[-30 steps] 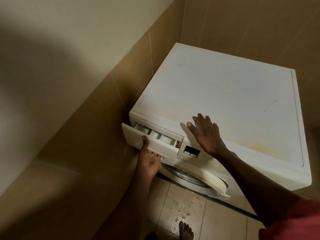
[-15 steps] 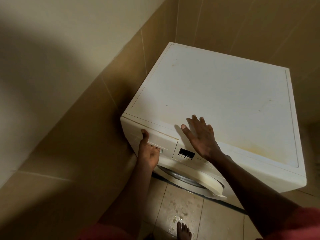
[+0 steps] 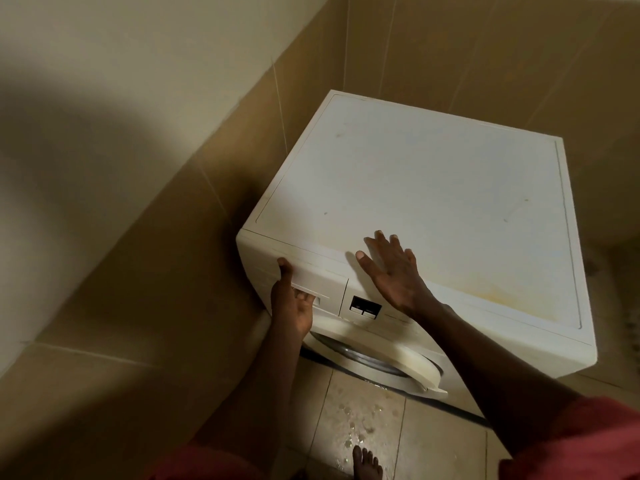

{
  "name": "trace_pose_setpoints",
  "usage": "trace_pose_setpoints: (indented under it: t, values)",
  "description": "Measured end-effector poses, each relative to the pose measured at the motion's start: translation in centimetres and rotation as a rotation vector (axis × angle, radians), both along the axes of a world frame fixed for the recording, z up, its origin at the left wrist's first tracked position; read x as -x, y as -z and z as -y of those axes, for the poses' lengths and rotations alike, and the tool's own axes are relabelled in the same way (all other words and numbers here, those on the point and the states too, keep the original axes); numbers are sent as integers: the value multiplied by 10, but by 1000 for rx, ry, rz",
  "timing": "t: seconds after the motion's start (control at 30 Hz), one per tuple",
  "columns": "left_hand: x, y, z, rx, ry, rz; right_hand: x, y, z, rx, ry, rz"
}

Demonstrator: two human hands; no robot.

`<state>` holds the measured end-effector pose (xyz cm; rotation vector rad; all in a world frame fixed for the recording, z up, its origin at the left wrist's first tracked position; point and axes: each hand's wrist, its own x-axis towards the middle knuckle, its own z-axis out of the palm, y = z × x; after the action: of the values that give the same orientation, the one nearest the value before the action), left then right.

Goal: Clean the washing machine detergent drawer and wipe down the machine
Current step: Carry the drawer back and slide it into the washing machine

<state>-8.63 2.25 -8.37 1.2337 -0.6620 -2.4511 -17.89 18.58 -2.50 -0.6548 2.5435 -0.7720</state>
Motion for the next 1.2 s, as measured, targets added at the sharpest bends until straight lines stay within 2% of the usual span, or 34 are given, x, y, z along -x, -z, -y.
trace_pose_setpoints:
  t: [0.13, 0.27, 0.4, 0.57, 0.77, 0.97, 1.2]
  values:
    - [-9, -10, -2, 165, -30, 144, -3, -8, -7, 132, 74, 22]
    - [-5, -31, -5, 605, -114, 488, -7, -12, -25, 269, 177, -56]
    - [5, -53, -13, 969, -93, 470, -14, -15, -45, 341, 225, -162]
    - [20, -71, -39, 1255, -31, 351, -22, -32, -80, 421, 305, -206]
    - [40, -98, -104, 1352, 138, 172, -30, -64, -142, 424, 416, -248]
    - [50, -120, -166, 1310, 350, 3, -50, -89, -197, 341, 573, -332]
    - [32, -113, -234, 1266, 665, -127, -102, -92, -257, 280, 785, -378]
